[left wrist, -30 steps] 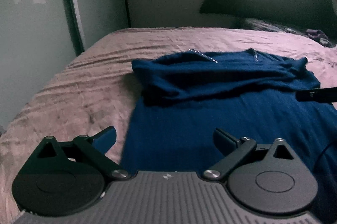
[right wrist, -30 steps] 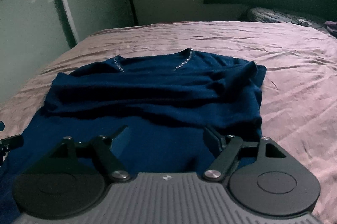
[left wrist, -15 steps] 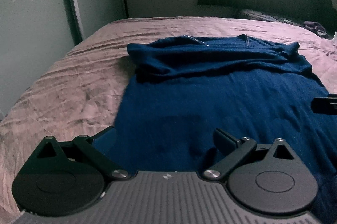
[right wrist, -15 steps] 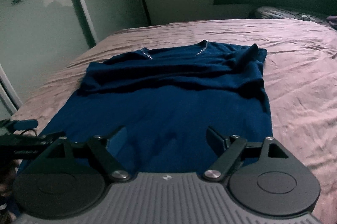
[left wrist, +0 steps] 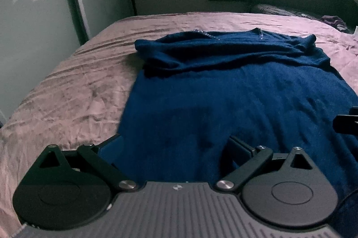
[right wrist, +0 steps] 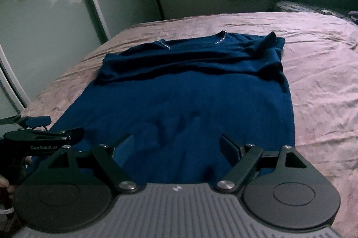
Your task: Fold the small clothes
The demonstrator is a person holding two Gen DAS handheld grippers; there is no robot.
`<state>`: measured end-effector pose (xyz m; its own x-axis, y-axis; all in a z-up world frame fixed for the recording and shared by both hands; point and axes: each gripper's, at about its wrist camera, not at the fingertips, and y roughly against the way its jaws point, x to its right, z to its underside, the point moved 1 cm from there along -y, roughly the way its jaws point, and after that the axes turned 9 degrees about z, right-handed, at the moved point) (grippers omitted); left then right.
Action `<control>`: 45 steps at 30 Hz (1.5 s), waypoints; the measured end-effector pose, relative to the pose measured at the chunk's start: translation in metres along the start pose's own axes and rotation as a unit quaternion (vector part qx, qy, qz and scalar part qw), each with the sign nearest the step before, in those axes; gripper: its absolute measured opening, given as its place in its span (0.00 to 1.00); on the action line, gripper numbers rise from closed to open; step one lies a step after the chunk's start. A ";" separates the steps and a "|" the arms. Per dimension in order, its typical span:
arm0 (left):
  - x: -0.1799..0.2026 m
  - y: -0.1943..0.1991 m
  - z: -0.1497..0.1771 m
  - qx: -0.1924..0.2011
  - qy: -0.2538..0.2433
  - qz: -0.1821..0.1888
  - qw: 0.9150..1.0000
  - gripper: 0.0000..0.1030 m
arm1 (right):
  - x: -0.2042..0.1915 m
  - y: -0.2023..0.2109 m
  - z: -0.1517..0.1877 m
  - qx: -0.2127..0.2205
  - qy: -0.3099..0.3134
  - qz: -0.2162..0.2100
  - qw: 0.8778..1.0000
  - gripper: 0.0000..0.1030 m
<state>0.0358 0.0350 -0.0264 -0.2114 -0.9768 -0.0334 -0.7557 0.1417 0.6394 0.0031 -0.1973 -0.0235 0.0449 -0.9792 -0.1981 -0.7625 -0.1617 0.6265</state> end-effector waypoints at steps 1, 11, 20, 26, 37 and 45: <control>0.000 -0.001 0.001 -0.002 0.000 -0.001 1.000 0.97 | 0.000 -0.002 0.001 -0.001 -0.003 0.001 1.000 0.85; -0.002 -0.007 0.016 0.011 0.016 -0.001 1.000 1.00 | -0.011 -0.014 0.021 0.003 0.032 0.028 0.999 1.00; -0.005 -0.008 0.020 0.021 0.025 0.006 0.999 0.99 | -0.021 -0.016 0.025 0.003 0.072 0.056 0.996 1.00; -0.007 -0.008 0.021 0.022 0.031 0.012 0.999 0.99 | -0.017 -0.016 0.023 0.006 0.056 0.043 0.997 1.00; -0.005 -0.007 0.022 0.022 0.031 0.011 0.999 1.00 | -0.016 -0.015 0.023 0.009 0.048 0.037 0.998 1.00; -0.007 -0.006 0.022 0.021 0.035 0.016 0.999 0.99 | -0.016 -0.015 0.023 0.009 0.050 0.039 0.998 1.00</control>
<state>0.0279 0.0446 -0.0470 -0.1930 -0.9804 0.0403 -0.7755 0.1776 0.6058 -0.0009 -0.1765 -0.0475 0.0487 -0.9961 -0.0733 -0.7776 -0.0838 0.6231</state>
